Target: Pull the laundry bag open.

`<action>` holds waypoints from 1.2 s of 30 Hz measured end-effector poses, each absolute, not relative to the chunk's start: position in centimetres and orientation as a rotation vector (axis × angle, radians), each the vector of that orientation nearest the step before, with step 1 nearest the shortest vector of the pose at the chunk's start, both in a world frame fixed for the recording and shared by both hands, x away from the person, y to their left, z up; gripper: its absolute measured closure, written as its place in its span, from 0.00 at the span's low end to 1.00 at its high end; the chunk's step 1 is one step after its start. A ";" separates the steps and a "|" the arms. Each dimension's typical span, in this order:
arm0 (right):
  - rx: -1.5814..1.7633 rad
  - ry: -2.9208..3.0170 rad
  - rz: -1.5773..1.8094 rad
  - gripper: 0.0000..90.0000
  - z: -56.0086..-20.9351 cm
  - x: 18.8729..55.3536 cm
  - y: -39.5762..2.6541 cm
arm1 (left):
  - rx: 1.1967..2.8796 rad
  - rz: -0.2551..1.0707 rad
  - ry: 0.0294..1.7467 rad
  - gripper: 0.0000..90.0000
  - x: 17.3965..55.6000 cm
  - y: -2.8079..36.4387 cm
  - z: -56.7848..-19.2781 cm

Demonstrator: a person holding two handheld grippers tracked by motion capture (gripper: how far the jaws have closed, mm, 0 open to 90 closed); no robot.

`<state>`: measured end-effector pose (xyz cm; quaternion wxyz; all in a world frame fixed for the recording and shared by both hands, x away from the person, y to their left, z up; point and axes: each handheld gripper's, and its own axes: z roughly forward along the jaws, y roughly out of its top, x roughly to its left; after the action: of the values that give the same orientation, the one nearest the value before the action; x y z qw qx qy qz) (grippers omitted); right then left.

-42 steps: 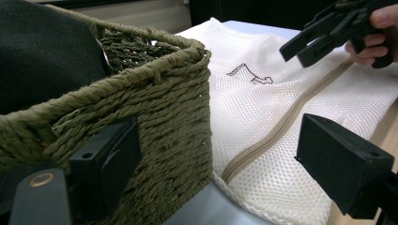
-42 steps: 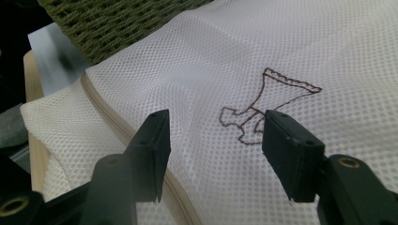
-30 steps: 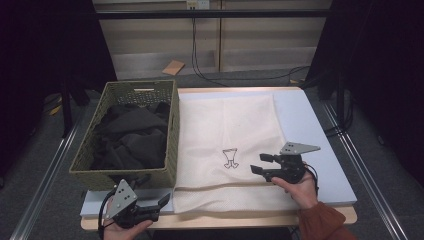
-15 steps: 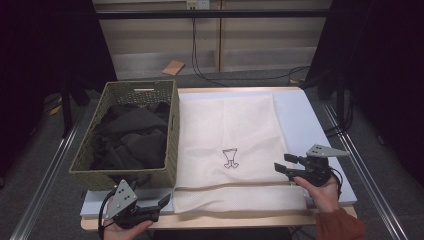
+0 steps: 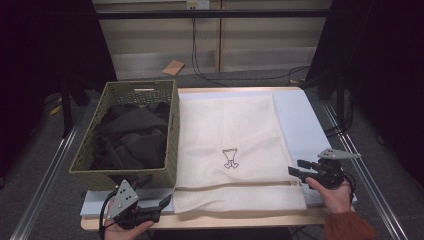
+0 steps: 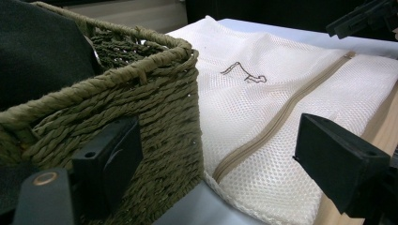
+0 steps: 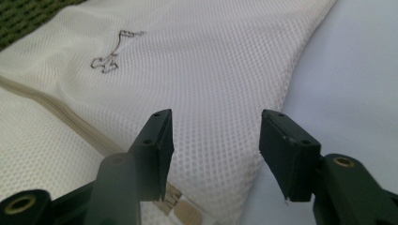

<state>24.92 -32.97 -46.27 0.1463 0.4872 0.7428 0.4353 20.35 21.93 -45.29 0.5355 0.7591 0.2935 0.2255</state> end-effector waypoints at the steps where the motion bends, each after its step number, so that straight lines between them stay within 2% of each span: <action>1: 1.406 2.144 1.243 0.51 -46.4 24.9 -33.0 | 1.806 0.536 0.702 0.17 20.4 21.9 -45.3; 23: 1.395 2.242 1.083 0.63 -48.2 24.3 -32.4 | 1.782 0.542 0.713 0.17 20.6 22.3 -45.2; 26: 1.373 2.237 1.026 0.75 -48.2 24.3 -32.3 | 1.792 0.541 0.719 0.17 20.5 22.3 -45.2; 36: 1.347 2.253 0.989 0.93 -48.0 24.3 -31.9 | 1.794 0.529 0.727 0.18 20.6 22.2 -45.3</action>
<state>24.29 -31.87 -48.04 0.1674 0.4733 0.7919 0.3477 20.58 22.22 -45.26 0.5374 0.7540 0.3054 0.2221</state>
